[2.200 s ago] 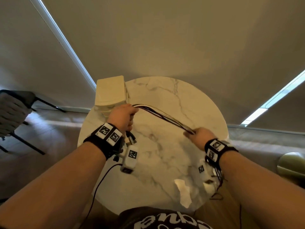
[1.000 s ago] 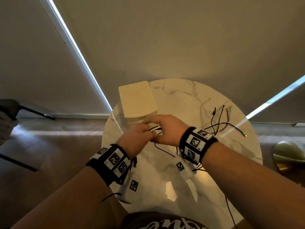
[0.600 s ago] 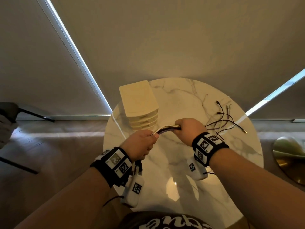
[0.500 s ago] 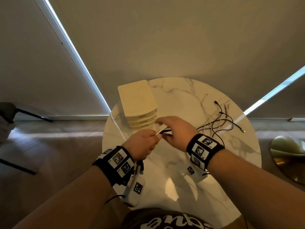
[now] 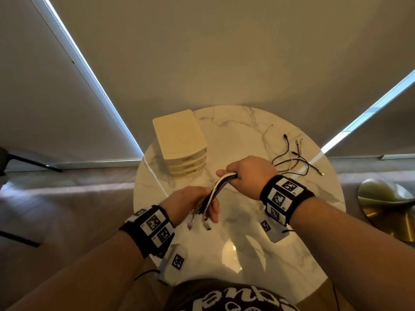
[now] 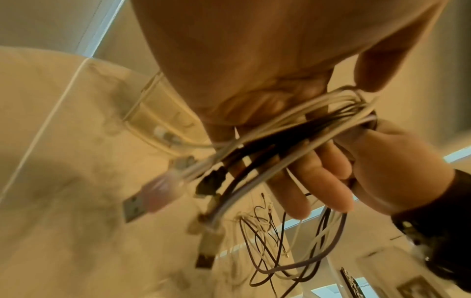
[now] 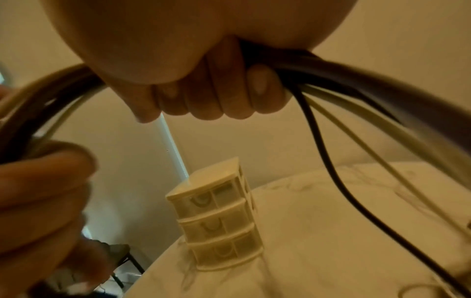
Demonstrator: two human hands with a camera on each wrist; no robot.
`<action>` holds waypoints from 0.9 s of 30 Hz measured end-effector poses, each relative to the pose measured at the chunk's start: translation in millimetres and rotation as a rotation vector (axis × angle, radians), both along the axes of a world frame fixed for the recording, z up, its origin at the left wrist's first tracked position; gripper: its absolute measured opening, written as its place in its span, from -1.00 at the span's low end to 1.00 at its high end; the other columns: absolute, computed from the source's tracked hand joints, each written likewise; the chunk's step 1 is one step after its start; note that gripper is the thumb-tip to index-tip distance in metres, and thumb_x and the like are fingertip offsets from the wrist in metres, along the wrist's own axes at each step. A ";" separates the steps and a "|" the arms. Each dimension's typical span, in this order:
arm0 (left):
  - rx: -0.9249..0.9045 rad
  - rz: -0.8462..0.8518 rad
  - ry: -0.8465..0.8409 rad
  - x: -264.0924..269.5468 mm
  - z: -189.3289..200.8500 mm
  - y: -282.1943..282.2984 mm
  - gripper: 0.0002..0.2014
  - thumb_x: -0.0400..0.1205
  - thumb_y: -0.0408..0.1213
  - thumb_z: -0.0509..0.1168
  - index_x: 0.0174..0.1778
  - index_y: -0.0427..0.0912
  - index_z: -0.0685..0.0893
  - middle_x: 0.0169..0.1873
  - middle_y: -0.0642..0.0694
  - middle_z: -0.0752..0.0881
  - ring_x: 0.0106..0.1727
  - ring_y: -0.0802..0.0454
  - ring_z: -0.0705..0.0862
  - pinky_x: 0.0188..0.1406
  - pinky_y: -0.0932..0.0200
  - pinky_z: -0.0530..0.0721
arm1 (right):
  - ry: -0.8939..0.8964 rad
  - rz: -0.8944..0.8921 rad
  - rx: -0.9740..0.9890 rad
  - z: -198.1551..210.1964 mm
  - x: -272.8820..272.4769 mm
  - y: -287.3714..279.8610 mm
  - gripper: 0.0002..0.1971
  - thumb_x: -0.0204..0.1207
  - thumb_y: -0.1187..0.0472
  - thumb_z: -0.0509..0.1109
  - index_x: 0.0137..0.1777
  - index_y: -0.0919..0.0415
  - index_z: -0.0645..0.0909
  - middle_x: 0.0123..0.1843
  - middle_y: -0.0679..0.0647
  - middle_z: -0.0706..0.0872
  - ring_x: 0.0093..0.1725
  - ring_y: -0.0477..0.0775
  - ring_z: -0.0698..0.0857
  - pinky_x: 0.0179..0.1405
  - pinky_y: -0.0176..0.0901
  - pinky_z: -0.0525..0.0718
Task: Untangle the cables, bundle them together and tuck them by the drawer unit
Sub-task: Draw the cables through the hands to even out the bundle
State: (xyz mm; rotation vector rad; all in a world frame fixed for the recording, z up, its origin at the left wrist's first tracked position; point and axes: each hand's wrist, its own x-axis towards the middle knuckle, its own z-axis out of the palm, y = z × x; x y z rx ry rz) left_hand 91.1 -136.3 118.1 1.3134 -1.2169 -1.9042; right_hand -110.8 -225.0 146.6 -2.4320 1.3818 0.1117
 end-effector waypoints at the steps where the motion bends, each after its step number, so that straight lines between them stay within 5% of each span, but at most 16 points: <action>1: -0.022 0.026 0.020 -1.0 3.4 -5.5 -0.42 0.66 0.15 0.14 0.01 -0.34 0.79 -0.11 -0.49 0.82 -0.08 -0.43 0.75 0.08 -0.34 0.67 | 0.026 0.046 -0.050 6.5 3.1 0.9 -0.48 0.71 -0.38 0.08 -0.25 -0.02 0.55 -0.35 -0.03 0.63 -0.24 0.13 0.64 -0.36 -0.09 0.45; 3: -0.061 0.078 0.080 -8.1 12.0 -19.0 -0.39 0.71 0.17 0.06 0.16 -0.29 0.78 -0.11 -0.53 0.80 -0.07 -0.41 0.78 0.14 -0.24 0.69 | 0.080 0.104 -0.108 19.0 9.6 1.2 -0.67 0.70 -0.23 0.20 -0.16 -0.05 0.57 -0.34 -0.03 0.60 -0.18 0.17 0.68 -0.35 -0.09 0.46; 6: -0.059 0.106 0.165 -22.1 21.9 -34.8 -0.30 0.73 0.34 -0.02 0.05 -0.23 0.76 -0.36 -0.45 0.73 -0.35 -0.26 0.75 -0.20 -0.03 0.75 | 0.048 0.070 -0.143 35.1 13.7 -1.9 -0.73 0.66 -0.14 0.23 -0.21 -0.05 0.50 -0.39 -0.05 0.50 -0.23 0.17 0.63 -0.38 -0.09 0.40; 9: -0.045 0.093 0.185 -30.8 23.0 -35.8 -0.25 0.64 0.40 -0.04 -0.16 -0.27 0.69 -0.61 -0.16 0.44 -0.64 -0.04 0.40 -0.47 0.15 0.49 | -0.045 -0.075 -0.140 48.1 3.4 -15.0 -0.59 0.69 -0.18 0.20 -0.35 0.00 0.45 -0.36 -0.05 0.62 -0.21 0.17 0.67 -0.32 -0.05 0.56; 11: -0.022 0.090 0.275 -34.0 20.2 -33.4 -0.35 0.66 0.38 0.04 -0.24 -0.18 0.64 -0.59 -0.04 0.32 -0.63 0.07 0.23 -0.52 0.19 0.35 | -0.065 -0.159 -0.130 52.7 -8.3 -23.1 -0.51 0.72 -0.24 0.16 -0.34 0.05 0.54 -0.32 -0.02 0.72 -0.24 0.15 0.68 -0.31 -0.04 0.60; 15: -0.013 0.042 0.347 -38.5 18.1 -32.1 -0.54 0.74 0.19 0.06 -0.20 -0.12 0.58 -0.50 -0.04 0.32 -0.58 0.13 0.20 -0.58 0.23 0.22 | -0.148 -0.276 -0.032 50.0 -20.5 -25.4 -0.42 0.71 -0.30 0.23 -0.42 0.10 0.50 -0.46 0.05 0.57 -0.40 0.12 0.58 -0.37 -0.07 0.49; 22: 0.091 -0.019 0.334 -44.3 13.8 -19.7 -0.52 0.74 0.25 0.04 -0.25 -0.07 0.50 -0.48 -0.03 0.24 -0.58 0.14 0.16 -0.61 0.23 0.18 | -0.292 -0.400 0.148 33.1 -31.8 -28.1 -0.42 0.68 -0.24 0.34 -0.43 0.17 0.48 -0.55 0.03 0.41 -0.46 0.13 0.44 -0.35 -0.03 0.49; 25: 0.130 0.018 0.340 -43.0 14.1 -23.1 -0.51 0.77 0.24 0.04 -0.29 -0.05 0.48 -0.51 0.00 0.23 -0.59 0.15 0.13 -0.62 0.24 0.07 | -0.253 -0.416 0.151 26.8 -35.9 -26.0 -0.57 0.69 -0.08 0.36 -0.35 0.16 0.53 -0.51 0.02 0.49 -0.39 0.18 0.58 -0.29 0.04 0.60; 27: 0.149 0.046 0.311 -44.6 16.6 -24.4 -0.52 0.80 0.20 0.04 -0.31 -0.05 0.46 -0.52 0.00 0.22 -0.60 0.16 0.12 -0.62 0.26 0.04 | -0.164 -0.287 -0.008 26.0 -34.2 -18.0 -0.83 0.64 0.03 0.38 -0.14 0.07 0.61 -0.31 -0.04 0.65 -0.18 0.15 0.71 -0.24 -0.02 0.57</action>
